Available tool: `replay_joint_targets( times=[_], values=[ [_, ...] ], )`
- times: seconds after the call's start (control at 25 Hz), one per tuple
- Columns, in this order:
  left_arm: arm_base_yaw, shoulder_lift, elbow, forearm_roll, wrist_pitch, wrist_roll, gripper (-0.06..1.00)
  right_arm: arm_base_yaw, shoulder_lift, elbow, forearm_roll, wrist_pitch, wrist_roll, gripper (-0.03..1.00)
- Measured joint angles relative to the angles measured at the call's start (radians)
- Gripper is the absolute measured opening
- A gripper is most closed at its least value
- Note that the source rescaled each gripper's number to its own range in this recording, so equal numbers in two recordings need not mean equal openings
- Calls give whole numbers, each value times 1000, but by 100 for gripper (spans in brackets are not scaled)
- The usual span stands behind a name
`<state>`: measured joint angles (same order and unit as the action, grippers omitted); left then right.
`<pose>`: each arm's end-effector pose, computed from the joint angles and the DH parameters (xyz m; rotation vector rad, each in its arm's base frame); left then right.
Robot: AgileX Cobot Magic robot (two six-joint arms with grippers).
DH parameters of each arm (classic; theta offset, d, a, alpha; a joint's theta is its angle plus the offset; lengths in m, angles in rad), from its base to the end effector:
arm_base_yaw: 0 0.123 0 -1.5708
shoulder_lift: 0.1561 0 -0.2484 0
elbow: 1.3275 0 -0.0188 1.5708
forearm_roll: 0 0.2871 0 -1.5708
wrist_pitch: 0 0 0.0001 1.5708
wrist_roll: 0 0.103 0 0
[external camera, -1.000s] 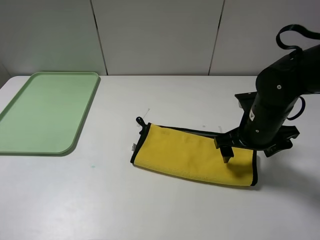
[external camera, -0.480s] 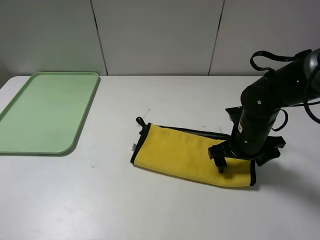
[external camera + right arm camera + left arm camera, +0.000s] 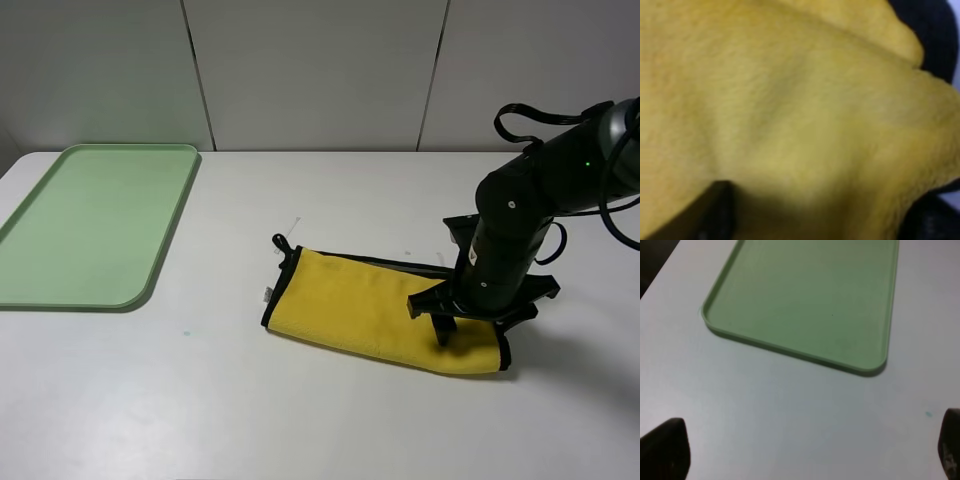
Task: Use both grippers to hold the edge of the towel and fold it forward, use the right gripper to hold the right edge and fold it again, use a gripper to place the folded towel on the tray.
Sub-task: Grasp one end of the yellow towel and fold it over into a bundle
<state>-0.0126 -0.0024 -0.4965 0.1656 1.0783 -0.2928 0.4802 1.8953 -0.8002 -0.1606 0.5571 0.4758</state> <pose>0.0735 0.0140 0.2878 -0.2957 2.0302 0.0091 0.2568 0.1239 0.0079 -0.2173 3.0876 -0.1131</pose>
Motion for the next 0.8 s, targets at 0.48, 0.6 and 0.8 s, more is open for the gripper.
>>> replay_joint_targets(
  times=[0.48,0.6,0.8],
  values=[
    [0,0,0,0,0,0,100,3,-7,-16,-45,-54,1,9],
    [0,0,0,0,0,0,100,0,-2,-83,-95,11,-15,9],
    [0,0,0,0,0,0,100,0,-2,-222,-165,122,-65,9]
  ],
)
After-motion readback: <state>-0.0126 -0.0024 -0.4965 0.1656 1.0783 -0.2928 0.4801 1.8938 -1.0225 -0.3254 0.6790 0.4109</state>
